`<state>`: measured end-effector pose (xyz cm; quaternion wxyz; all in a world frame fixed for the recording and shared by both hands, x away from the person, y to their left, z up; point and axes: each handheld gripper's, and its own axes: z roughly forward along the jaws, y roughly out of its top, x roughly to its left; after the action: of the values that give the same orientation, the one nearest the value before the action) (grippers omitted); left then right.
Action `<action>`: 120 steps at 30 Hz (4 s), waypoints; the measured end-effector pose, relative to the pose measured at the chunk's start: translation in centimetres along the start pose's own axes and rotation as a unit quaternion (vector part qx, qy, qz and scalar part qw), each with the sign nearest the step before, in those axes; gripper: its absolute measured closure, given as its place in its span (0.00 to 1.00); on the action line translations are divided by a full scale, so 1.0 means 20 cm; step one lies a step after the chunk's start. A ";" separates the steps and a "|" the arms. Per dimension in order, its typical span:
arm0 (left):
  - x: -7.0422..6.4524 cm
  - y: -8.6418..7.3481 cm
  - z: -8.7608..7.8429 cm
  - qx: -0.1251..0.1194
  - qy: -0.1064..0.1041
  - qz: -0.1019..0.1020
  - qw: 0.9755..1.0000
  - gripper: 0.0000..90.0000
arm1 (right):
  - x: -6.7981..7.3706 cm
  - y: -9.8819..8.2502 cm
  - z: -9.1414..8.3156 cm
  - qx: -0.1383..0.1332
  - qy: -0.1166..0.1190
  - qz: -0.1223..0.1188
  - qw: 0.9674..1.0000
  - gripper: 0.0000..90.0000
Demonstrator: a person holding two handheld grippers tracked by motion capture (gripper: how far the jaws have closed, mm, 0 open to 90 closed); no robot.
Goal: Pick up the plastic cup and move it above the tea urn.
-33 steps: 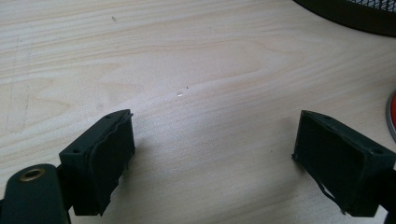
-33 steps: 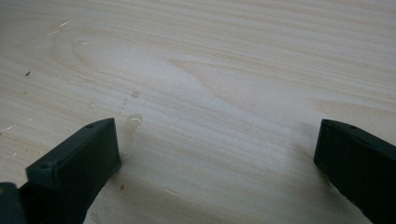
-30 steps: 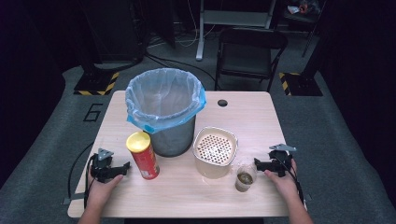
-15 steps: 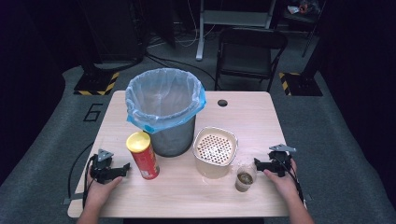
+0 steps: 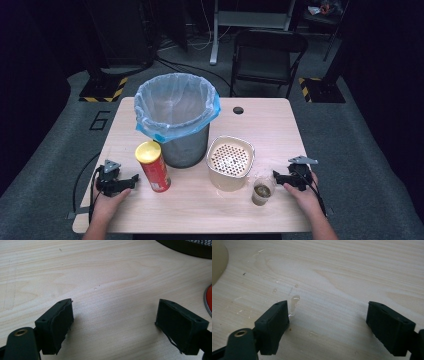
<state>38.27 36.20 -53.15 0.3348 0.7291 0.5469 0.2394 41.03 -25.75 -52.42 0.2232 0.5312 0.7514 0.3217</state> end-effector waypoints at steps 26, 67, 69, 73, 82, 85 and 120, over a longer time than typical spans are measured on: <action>0.00 0.00 0.00 0.002 0.002 0.001 1.000 0.16 | 0.12 0.38 -0.28 -0.038 0.079 -0.047 0.995 0.76; 0.00 0.00 0.00 0.003 0.002 0.001 1.000 0.16 | 0.43 0.56 -0.23 -0.038 0.157 -0.087 0.983 0.83; 0.00 0.00 0.00 0.003 0.002 0.001 1.000 0.16 | 0.44 0.55 -0.24 -0.037 0.162 -0.091 0.982 0.84; 0.00 0.00 0.00 0.003 0.002 0.001 1.000 0.16 | 0.45 0.55 -0.25 -0.034 0.166 -0.091 0.981 0.78; 0.00 0.00 0.00 0.002 0.001 -0.001 1.000 0.16 | 0.40 0.52 -0.40 -0.074 0.155 -0.073 0.982 0.50; 0.00 0.00 0.00 0.002 0.002 0.001 1.000 0.16 | 0.38 0.42 -0.46 -0.083 0.142 -0.073 0.984 0.39; 0.00 0.00 0.00 0.000 0.001 -0.002 1.000 0.16 | 0.55 -0.04 -0.39 -0.050 0.080 -0.071 0.993 0.23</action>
<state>38.33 36.15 -53.15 0.3343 0.7277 0.5488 0.2397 31.56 -17.50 -47.53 0.2111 0.4377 0.7854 0.3834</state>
